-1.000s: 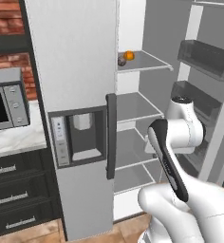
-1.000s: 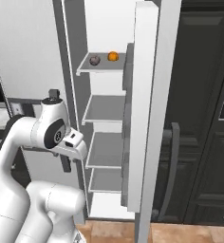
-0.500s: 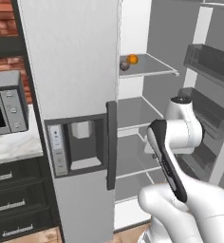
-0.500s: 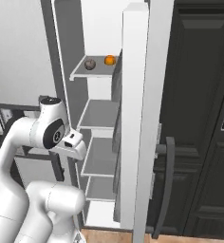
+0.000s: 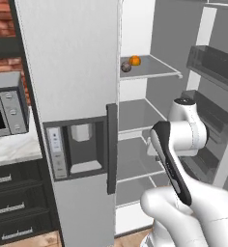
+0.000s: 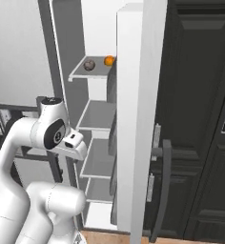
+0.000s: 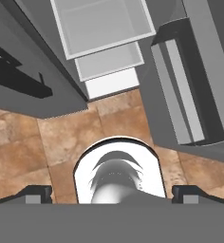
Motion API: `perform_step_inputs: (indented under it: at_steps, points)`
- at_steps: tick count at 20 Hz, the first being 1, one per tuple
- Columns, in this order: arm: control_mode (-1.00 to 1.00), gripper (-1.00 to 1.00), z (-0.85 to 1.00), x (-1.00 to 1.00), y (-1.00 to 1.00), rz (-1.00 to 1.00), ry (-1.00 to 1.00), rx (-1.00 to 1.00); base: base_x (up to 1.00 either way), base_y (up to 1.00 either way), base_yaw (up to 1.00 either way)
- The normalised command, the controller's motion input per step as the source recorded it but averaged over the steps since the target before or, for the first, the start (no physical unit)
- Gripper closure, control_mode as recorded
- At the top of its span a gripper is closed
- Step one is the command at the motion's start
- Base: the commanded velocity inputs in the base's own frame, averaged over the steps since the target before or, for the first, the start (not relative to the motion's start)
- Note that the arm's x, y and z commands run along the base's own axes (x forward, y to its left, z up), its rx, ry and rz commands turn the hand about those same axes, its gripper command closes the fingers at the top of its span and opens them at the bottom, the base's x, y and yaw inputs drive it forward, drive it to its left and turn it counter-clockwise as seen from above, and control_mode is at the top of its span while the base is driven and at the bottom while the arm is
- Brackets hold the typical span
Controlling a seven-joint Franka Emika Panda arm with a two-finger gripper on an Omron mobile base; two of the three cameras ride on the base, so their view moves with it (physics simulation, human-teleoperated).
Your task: Pick the egg and butter from the fridge and place them by the bowl for mixing.
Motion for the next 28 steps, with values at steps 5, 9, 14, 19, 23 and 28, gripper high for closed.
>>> perform_step_inputs:
  at_steps: [5, 9, 14, 19, 23, 28]
  points:
    - [1.0, -1.0, 0.0, 0.0, 0.0, 0.0, 0.0, 0.0, 0.45, -0.23, 0.08]
    - [1.0, -1.0, 0.0, 0.0, 0.0, 0.0, 0.0, 0.0, 0.25, -0.07, 0.05]
    - [1.0, -1.0, 0.0, 0.0, 0.0, 0.0, 0.0, 0.0, 0.36, -0.25, 0.09]
    - [1.0, -1.0, 0.0, 0.0, 0.0, 0.0, 0.0, 0.0, 0.28, -0.18, 0.08]
    - [1.0, -1.0, 0.0, 0.0, 0.0, 0.0, 0.0, 0.0, 0.15, -0.03, 0.04]
    - [1.0, -1.0, 0.0, 0.0, 0.0, 0.0, 0.0, 0.0, 0.28, -0.06, 0.02]
